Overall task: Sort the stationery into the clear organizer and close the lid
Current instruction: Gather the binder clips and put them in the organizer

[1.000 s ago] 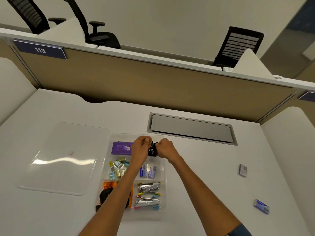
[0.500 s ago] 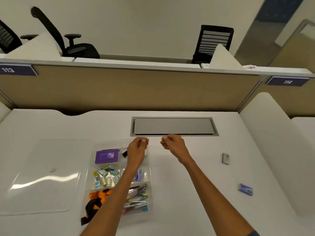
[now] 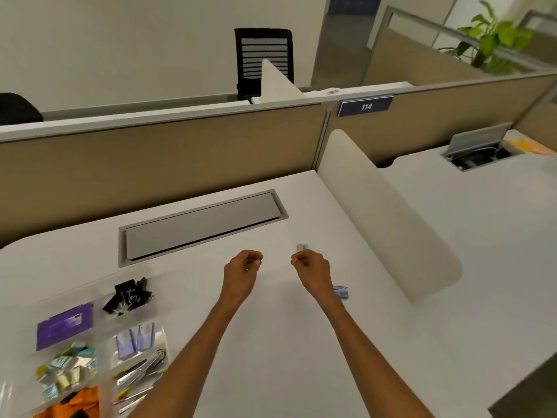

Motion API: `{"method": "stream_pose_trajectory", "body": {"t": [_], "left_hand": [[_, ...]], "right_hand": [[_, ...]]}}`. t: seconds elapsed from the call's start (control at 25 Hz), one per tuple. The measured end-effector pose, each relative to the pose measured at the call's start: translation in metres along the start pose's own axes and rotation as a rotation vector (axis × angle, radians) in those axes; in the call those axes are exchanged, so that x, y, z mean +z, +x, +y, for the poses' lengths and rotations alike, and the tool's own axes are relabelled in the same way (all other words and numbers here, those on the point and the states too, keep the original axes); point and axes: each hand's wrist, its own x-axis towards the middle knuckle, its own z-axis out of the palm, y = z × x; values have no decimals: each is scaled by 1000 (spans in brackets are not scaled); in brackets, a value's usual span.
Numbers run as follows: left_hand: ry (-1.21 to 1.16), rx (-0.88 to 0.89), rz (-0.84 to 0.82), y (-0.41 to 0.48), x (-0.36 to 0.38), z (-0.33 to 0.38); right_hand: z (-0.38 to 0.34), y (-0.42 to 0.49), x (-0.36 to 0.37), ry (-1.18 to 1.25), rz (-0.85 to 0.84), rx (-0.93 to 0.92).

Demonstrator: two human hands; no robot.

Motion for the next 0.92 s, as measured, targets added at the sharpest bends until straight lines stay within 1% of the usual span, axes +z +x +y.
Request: {"method": "stream_pose_trajectory", "body": {"t": [0.12, 0.2, 0.36, 0.48, 0.64, 0.72, 0.76, 0.84, 0.92], "left_hand": [[119, 14, -84, 10, 45, 8], [185, 9, -140, 18, 70, 11], [432, 99, -290, 41, 105, 9], [553, 147, -367, 57, 120, 5], [682, 183, -443, 73, 134, 2], [700, 193, -440, 76, 139, 3], [699, 212, -436, 75, 141, 3], [664, 216, -430, 71, 141, 4], [545, 149, -408, 62, 139, 7]], "right_hand": [[46, 2, -35, 31, 152, 80], [71, 2, -49, 10, 197, 140], [100, 2, -50, -322, 153, 300], [108, -5, -37, -390, 118, 315], [118, -6, -29, -383, 148, 235], [119, -2, -31, -324, 159, 210], [118, 0, -33, -246, 166, 211], [112, 4, -38, 11, 165, 246], [105, 12, -42, 312, 110, 305]]}}
